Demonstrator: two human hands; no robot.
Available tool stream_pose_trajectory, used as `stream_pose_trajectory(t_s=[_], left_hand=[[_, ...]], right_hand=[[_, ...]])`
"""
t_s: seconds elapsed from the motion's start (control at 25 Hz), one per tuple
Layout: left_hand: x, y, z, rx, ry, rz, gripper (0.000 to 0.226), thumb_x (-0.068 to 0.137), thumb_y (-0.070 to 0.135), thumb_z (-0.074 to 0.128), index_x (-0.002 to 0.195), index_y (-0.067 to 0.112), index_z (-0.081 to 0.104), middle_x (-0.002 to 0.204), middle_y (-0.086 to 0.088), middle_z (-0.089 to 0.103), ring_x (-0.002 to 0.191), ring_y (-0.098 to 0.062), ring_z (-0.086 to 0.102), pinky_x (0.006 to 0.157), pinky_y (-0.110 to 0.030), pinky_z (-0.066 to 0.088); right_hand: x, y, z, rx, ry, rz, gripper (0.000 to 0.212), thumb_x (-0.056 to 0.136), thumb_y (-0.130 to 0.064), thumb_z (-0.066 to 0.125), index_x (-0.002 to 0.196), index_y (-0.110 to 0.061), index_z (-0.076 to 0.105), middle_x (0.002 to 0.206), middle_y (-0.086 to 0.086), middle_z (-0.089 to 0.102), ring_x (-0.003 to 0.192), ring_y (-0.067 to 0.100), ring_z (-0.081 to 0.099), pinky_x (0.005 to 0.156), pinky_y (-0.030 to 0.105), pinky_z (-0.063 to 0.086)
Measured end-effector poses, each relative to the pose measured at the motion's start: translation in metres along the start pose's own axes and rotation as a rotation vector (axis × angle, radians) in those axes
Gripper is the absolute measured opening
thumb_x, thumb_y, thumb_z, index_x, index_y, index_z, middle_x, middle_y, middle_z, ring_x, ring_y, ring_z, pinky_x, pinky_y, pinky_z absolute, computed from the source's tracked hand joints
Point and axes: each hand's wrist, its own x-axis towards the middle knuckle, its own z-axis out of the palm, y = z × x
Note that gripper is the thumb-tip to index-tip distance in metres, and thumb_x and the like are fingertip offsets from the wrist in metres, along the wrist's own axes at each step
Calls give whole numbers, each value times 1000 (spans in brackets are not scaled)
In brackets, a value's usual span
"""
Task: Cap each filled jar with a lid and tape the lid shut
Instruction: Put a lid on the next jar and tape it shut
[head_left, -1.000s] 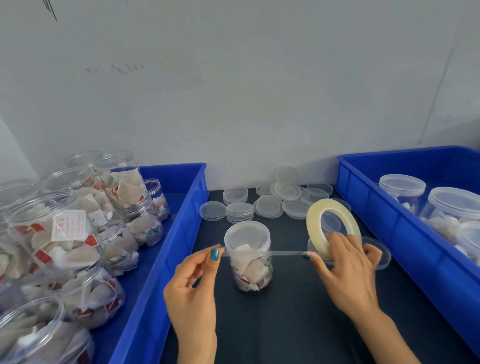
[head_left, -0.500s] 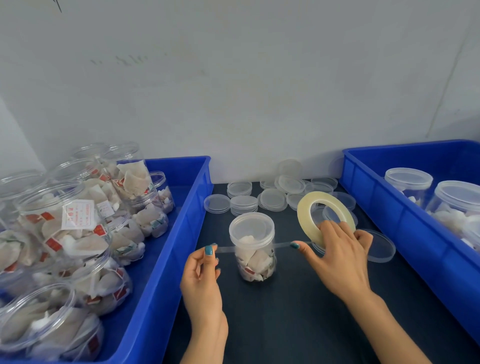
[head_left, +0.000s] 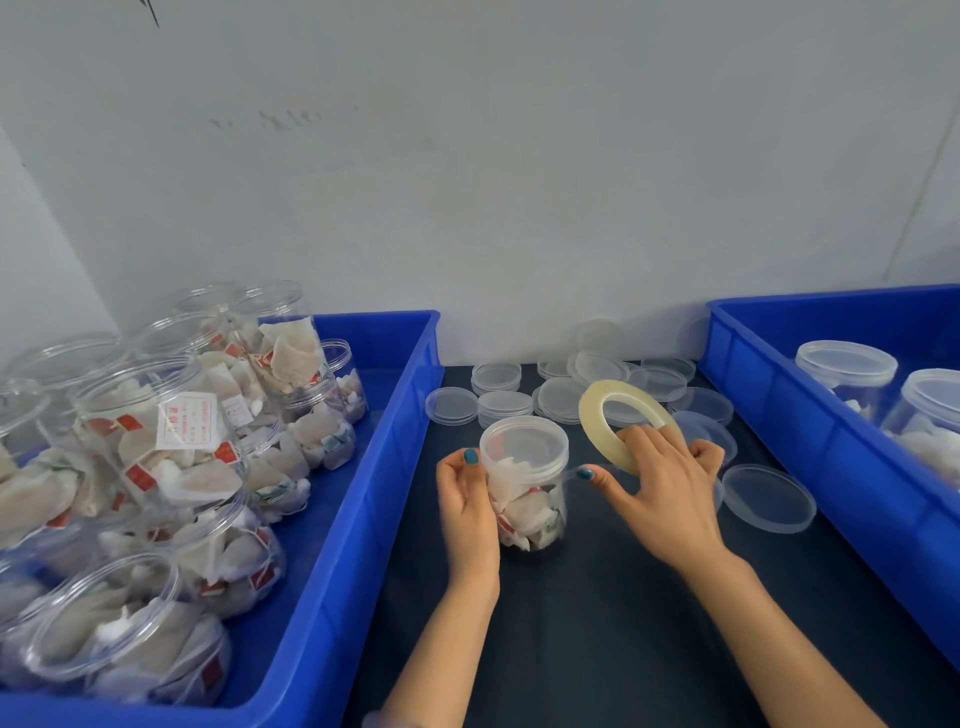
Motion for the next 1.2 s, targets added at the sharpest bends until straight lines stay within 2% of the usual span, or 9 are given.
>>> stream_pose_trajectory(t_s=[0.16, 0.32, 0.4, 0.48, 0.6, 0.76, 0.96, 1.12, 1.2], left_hand=[[20, 0, 1, -110, -136, -183, 9, 99, 14, 56, 106, 14, 61, 95, -4, 68, 85, -14, 62, 76, -29, 49], [18, 3, 0, -33, -127, -124, 10, 101, 16, 55, 106, 18, 63, 100, 0, 73, 90, -15, 66, 72, -25, 51], [2, 1, -4, -28, -158, -2, 31, 105, 42, 40, 116, 23, 63, 111, 8, 73, 108, -10, 66, 83, -20, 53], [-15, 0, -7, 49, -322, 137, 60, 94, 70, 36, 137, 31, 51, 133, 13, 62, 126, -3, 55, 99, -19, 46], [-22, 2, 0, 286, -473, 282, 89, 76, 63, 73, 148, 34, 29, 144, 16, 48, 134, -1, 44, 106, -21, 41], [-5, 5, 3, 307, -381, 292, 83, 67, 26, 91, 136, 32, 45, 129, 20, 58, 123, 1, 52, 101, -26, 48], [3, 12, -8, 241, -336, 167, 72, 54, 57, 84, 117, 36, 58, 107, 24, 67, 101, 4, 63, 75, -11, 50], [7, 18, -16, 159, -421, -6, 53, 56, 59, 87, 101, 39, 66, 94, 17, 73, 83, 0, 69, 60, -14, 51], [4, 21, -18, 121, -465, -67, 59, 49, 68, 82, 98, 36, 68, 92, 11, 75, 80, -6, 71, 62, -24, 52]], right_hand=[[2, 0, 2, 15, 8, 10, 54, 87, -71, 34, 90, -22, 57, 89, -15, 45, 86, 17, 50, 75, 31, 12], [-1, 2, 1, 24, 7, 22, 55, 88, -72, 30, 90, -23, 55, 87, -14, 49, 85, 17, 50, 75, 31, 12], [-3, 3, 3, 30, 12, 32, 53, 88, -73, 29, 89, -25, 53, 87, -13, 50, 84, 15, 49, 76, 30, 12], [-5, 2, 4, 48, 8, 49, 51, 88, -72, 31, 88, -25, 53, 86, -12, 51, 85, 13, 46, 77, 31, 13], [-4, -1, 2, 57, -2, 42, 52, 89, -68, 31, 90, -23, 57, 83, -12, 52, 82, 14, 48, 75, 32, 15], [-1, 0, -9, 106, -21, 47, 56, 92, -70, 23, 87, -26, 58, 71, -16, 47, 77, 10, 45, 74, 34, 17], [1, 9, -24, 68, -125, -31, 62, 93, -71, 12, 90, -32, 60, 78, -18, 52, 86, 8, 45, 77, 36, 19], [7, 12, -32, 64, -152, -35, 60, 94, -71, 17, 85, -34, 63, 68, -18, 51, 80, 4, 45, 77, 37, 21], [11, 13, -36, 58, -146, 17, 60, 86, -75, 25, 76, -31, 64, 64, -15, 49, 78, 2, 44, 77, 34, 18]])
